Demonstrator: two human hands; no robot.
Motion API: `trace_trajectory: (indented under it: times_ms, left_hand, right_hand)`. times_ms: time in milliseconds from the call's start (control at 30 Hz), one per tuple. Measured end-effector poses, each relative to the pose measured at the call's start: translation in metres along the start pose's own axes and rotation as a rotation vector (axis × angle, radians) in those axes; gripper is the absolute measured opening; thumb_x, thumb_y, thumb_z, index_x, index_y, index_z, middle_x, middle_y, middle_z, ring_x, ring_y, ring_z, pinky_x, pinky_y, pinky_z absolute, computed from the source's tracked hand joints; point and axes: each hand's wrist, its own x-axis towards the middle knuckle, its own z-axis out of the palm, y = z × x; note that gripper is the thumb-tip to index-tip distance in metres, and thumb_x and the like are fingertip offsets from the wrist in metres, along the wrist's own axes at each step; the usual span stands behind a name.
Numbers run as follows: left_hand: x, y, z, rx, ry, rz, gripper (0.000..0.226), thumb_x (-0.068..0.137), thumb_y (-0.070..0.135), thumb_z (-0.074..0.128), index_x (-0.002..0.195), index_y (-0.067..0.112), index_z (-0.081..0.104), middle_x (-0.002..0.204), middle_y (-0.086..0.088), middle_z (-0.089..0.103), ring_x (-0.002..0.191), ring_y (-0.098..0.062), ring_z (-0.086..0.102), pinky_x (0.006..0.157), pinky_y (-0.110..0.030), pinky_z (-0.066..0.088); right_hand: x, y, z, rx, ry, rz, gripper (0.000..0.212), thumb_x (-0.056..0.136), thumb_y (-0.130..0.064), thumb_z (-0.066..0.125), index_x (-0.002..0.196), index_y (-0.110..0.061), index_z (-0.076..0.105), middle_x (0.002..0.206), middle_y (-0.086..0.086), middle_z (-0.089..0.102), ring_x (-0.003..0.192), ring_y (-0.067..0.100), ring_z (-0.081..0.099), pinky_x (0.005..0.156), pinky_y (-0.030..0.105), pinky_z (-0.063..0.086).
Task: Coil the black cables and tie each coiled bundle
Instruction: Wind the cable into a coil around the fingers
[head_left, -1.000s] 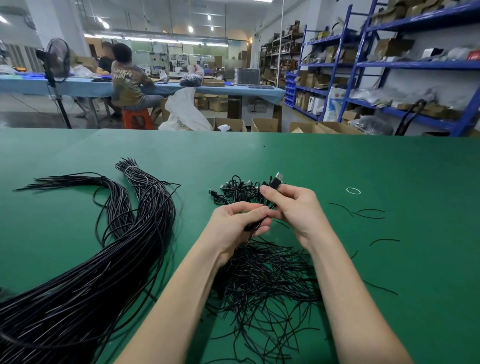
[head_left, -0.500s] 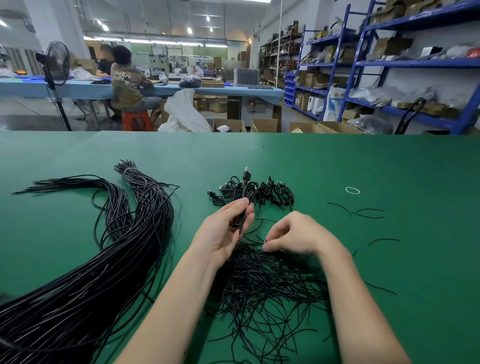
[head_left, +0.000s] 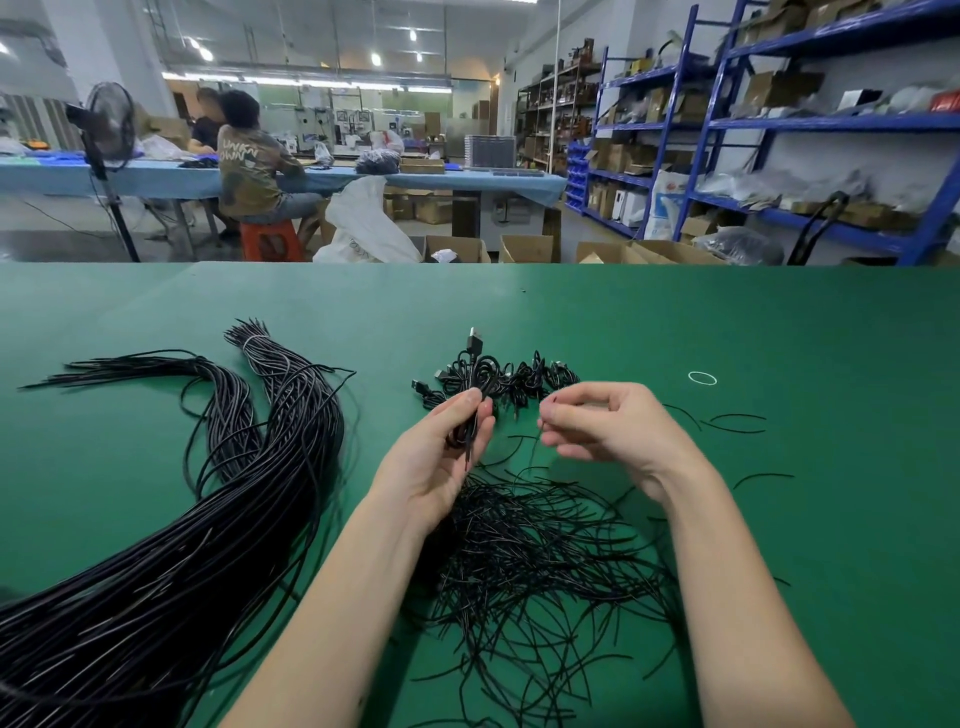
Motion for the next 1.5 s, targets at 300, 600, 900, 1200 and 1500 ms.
trace_trajectory:
  times_ms: [300,600,900,1200,1500]
  left_hand:
    - [0.002,-0.007,0.001,0.097,-0.017,0.131,0.006,0.084,-0.004,0.071,0.090,-0.004,0.070,0.078,-0.013,0.074,0.068,-0.015,0.073,0.061,-0.021,0.059]
    - [0.004,-0.002,0.001,0.094,-0.035,0.230,0.009,0.085,-0.004,0.070,0.094,-0.005,0.070,0.076,-0.009,0.074,0.066,-0.013,0.071,0.063,-0.020,0.058]
    - [0.005,-0.003,-0.001,0.225,-0.059,0.364,0.012,0.083,0.000,0.076,0.094,-0.003,0.072,0.080,-0.013,0.074,0.074,-0.017,0.072,0.070,-0.021,0.057]
    - [0.006,-0.005,-0.002,0.310,-0.084,0.407,0.013,0.085,0.000,0.074,0.097,-0.003,0.072,0.079,-0.012,0.074,0.071,-0.015,0.070,0.070,-0.020,0.057]
    - [0.006,-0.007,-0.002,0.296,-0.096,0.374,0.011,0.083,0.001,0.075,0.093,-0.001,0.073,0.081,-0.013,0.075,0.070,-0.015,0.071,0.069,-0.020,0.057]
  right_hand:
    - [0.005,-0.011,0.041,0.455,0.264,-0.360,0.010,0.087,0.008,0.073,0.089,-0.001,0.071,0.076,0.012,0.077,0.074,0.019,0.077,0.067,0.021,0.060]
    - [0.006,0.002,0.050,-0.342,0.329,-0.586,0.023,0.081,-0.008,0.080,0.074,-0.030,0.074,0.073,-0.017,0.074,0.066,0.001,0.070,0.067,0.013,0.053]
    - [0.002,-0.006,0.047,-0.413,0.198,-0.492,0.018,0.083,-0.010,0.078,0.081,-0.027,0.080,0.070,-0.015,0.075,0.066,0.001,0.072,0.072,0.023,0.062]
    - [-0.002,-0.009,0.042,-0.295,0.126,-0.373,0.018,0.090,-0.007,0.074,0.089,-0.022,0.082,0.075,-0.005,0.078,0.065,0.012,0.073,0.069,0.030,0.063]
    - [0.000,-0.008,0.047,-0.243,0.223,-0.434,0.014,0.082,-0.002,0.081,0.081,-0.015,0.080,0.069,-0.003,0.077,0.060,0.008,0.073,0.059,0.016,0.056]
